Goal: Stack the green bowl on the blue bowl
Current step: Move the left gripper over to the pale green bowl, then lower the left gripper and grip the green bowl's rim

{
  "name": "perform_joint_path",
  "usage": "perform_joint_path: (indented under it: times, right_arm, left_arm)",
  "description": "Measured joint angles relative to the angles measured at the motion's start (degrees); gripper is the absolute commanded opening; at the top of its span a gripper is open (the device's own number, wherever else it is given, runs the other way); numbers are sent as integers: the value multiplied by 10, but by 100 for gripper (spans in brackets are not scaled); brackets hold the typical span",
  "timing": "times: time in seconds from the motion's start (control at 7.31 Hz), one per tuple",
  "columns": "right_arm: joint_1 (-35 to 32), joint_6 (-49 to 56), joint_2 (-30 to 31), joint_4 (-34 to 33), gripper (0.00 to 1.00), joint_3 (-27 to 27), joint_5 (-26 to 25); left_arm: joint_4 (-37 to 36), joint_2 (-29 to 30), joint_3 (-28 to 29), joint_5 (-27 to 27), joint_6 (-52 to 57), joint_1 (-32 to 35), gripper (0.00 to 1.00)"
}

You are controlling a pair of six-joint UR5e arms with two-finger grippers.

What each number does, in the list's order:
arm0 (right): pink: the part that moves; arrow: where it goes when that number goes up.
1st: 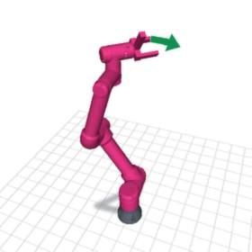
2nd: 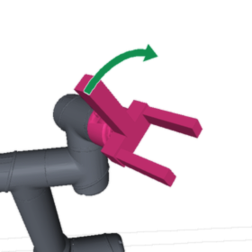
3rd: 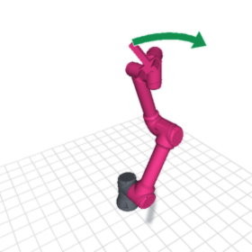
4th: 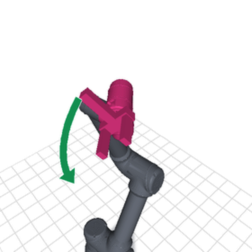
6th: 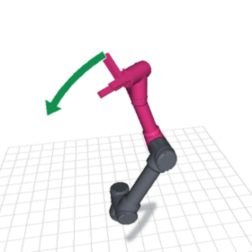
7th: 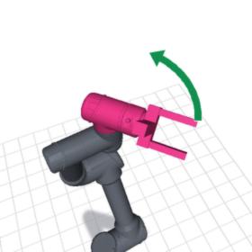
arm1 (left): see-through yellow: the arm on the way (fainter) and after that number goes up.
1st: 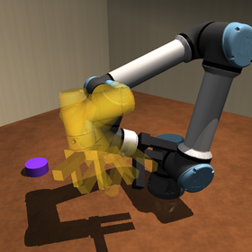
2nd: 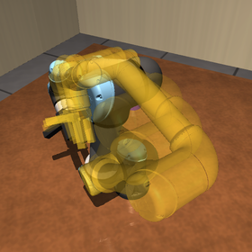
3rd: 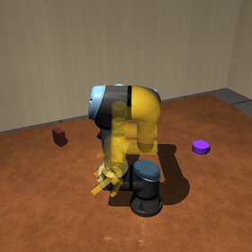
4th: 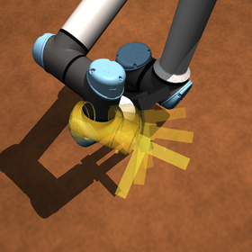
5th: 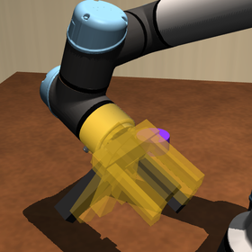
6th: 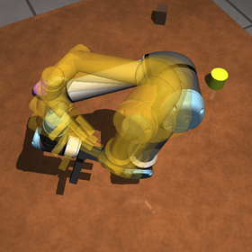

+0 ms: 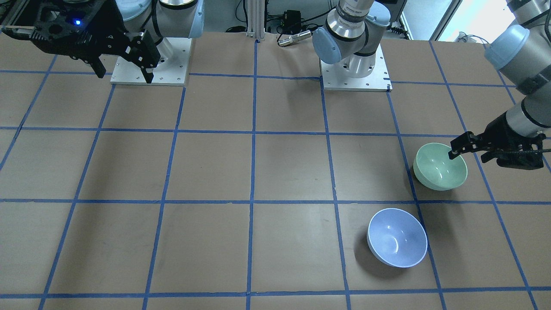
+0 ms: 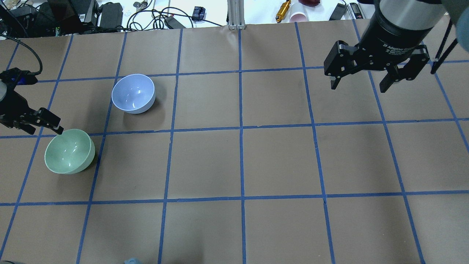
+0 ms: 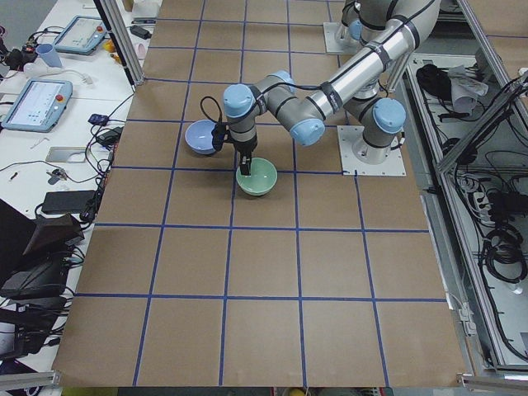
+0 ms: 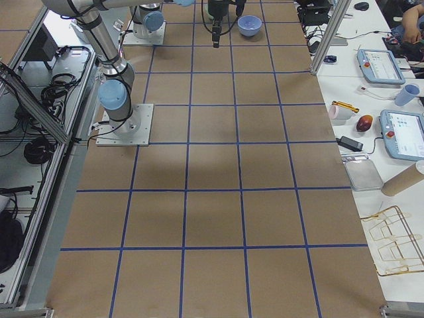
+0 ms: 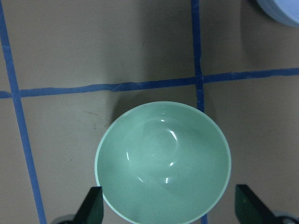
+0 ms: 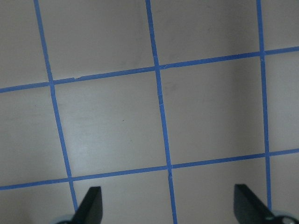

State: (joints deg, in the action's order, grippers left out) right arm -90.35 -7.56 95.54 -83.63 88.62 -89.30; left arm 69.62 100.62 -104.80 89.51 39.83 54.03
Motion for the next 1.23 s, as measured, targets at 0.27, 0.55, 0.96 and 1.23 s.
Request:
perform_joint_path:
  times: [0.27,0.55,0.96,1.23]
  right_arm:
    - [0,0,0,0,100,0,0]
    - [0,0,0,0,100,0,0]
    - [0,0,0,0,100,0,0]
    - [0,0,0,0,100,0,0]
  left_arm:
    - [-35,26,-10,-2,20,-20,100]
    - [-55,50,-13,-2,46,-40,100]
    - [-108,71,-52,-14,60,-62,100]
    - [-127,74,-73,-16,62,-72,100]
